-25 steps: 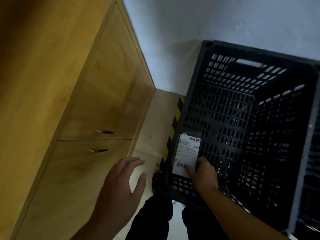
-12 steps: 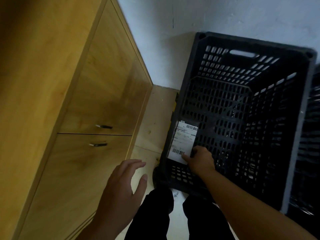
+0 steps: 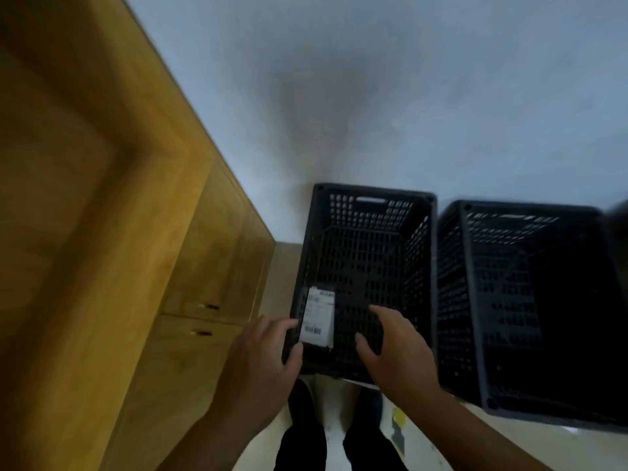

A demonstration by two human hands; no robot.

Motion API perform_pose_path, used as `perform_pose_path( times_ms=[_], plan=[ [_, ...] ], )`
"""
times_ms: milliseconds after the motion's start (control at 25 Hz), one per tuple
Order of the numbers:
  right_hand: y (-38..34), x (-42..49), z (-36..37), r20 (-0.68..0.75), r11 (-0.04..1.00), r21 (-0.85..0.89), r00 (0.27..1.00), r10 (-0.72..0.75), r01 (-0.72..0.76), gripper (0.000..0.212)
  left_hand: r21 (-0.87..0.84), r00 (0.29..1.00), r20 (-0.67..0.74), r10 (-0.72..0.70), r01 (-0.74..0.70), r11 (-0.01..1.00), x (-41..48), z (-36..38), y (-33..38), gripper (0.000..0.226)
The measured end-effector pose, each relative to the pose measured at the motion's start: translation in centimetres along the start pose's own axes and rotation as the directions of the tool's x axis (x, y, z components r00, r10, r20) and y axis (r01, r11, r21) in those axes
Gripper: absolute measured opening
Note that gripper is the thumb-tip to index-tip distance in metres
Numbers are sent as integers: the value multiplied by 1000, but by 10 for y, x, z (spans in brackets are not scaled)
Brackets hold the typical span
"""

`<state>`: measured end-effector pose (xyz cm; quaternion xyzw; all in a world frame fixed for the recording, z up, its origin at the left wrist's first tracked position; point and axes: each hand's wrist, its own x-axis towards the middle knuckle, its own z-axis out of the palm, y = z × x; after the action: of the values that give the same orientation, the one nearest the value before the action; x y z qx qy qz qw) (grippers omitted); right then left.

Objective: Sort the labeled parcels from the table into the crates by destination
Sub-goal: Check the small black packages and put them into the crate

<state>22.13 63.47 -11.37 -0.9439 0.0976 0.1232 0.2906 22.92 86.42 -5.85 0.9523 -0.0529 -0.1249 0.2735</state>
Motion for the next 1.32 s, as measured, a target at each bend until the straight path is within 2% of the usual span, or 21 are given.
perform_pose_path(
  times_ms=[120, 280, 440, 640, 800, 1000, 1160, 1320],
  plan=[
    [-19, -34, -67, -125, 994, -50, 987, -104, 98, 59, 3, 988, -8, 156, -156, 988, 1, -17, 45, 32],
    [-26, -83, -132, -307, 984, -140, 939, -153, 115, 55, 11, 935, -19, 354, -354, 935, 8, -25, 93, 34],
    [-4, -147, -168, -406, 975, -223, 907, -110, 19, 54, 36, 850, 35, 526, -527, 849, -3, -13, 141, 35],
    [46, -224, -188, -524, 974, -166, 850, 47, -156, 55, 26, 698, 200, 687, -705, 709, -38, 24, 208, 40],
    [103, -286, -202, -590, 956, -56, 782, 203, -290, 55, 14, 581, 294, 759, -796, 605, -69, 66, 272, 40],
    [200, -359, -229, -651, 908, 28, 682, 334, -418, 52, 40, 510, 335, 792, -848, 529, -117, 139, 368, 40],
    [266, -399, -253, -638, 905, 23, 690, 341, -426, 49, 84, 510, 330, 794, -854, 514, -158, 186, 433, 41],
    [318, -418, -281, -649, 904, 12, 685, 332, -427, 46, 104, 552, 339, 762, -827, 552, -181, 219, 479, 39]
  ],
)
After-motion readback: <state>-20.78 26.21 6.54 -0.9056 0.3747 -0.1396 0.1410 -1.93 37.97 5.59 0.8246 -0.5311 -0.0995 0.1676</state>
